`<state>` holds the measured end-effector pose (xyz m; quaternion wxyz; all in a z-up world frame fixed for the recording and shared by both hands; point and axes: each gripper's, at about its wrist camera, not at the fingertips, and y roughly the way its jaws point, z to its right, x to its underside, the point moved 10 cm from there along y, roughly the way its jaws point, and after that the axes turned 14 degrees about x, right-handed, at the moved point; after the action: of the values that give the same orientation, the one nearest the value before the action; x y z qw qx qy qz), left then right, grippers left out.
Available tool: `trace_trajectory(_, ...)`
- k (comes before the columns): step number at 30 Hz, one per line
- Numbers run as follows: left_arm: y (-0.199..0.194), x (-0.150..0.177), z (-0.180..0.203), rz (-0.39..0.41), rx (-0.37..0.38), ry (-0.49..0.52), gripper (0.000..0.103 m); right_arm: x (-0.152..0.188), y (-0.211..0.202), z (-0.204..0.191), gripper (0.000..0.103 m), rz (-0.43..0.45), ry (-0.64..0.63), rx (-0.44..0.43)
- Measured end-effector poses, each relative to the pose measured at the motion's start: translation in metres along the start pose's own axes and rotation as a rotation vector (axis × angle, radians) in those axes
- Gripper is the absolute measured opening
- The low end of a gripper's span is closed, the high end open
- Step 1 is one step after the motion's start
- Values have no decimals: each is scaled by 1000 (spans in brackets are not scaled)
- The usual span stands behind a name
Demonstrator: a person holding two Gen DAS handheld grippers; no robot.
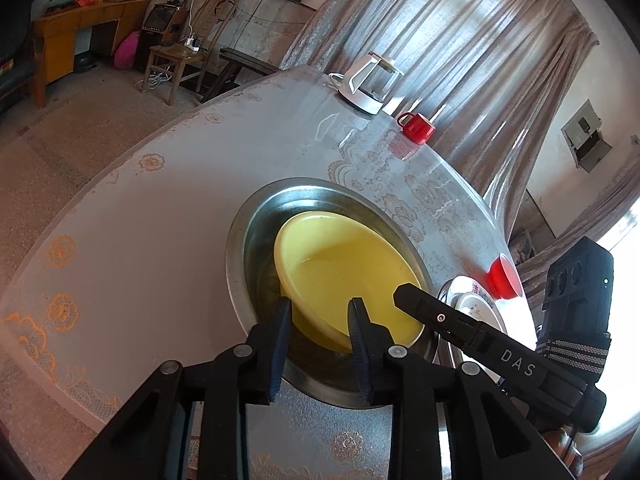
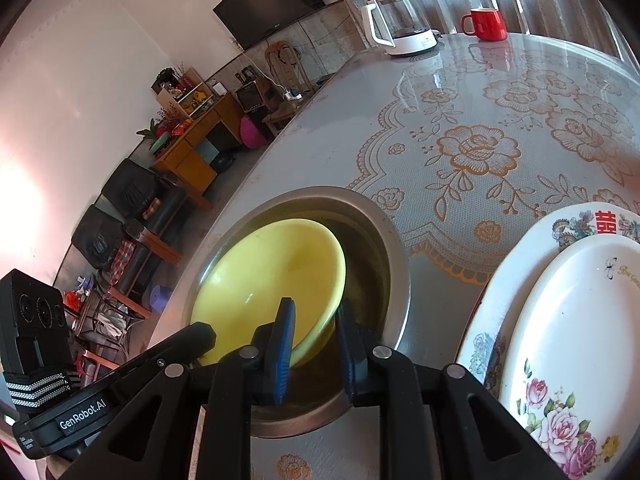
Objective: Organize plates and bowls
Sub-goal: 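Open the right tool and release the yellow bowl in the basin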
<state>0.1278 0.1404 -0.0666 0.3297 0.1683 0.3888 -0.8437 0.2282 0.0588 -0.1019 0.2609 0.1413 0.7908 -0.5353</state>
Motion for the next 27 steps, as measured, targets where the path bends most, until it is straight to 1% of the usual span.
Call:
trace_trajectory(5,-1,0,0,3,-3,0,30,0,0,-1,23,4,-11,10)
trace_trajectory(9,-3,-2,1,17,-16,16,34,1,0,-2,25,8,-20,19)
trace_trajectory(13,-3,-4,1,20,-10,12,36,0,-3,-3,29,30,-48,52)
trace_trajectory(21,-5,-3,2,26,-22,23,37,-1,-1,-3,29,28,-53,42)
trace_trajectory(27,-7,-4,4,34,-60,62,38,2,-2,-5,29,28,-58,38)
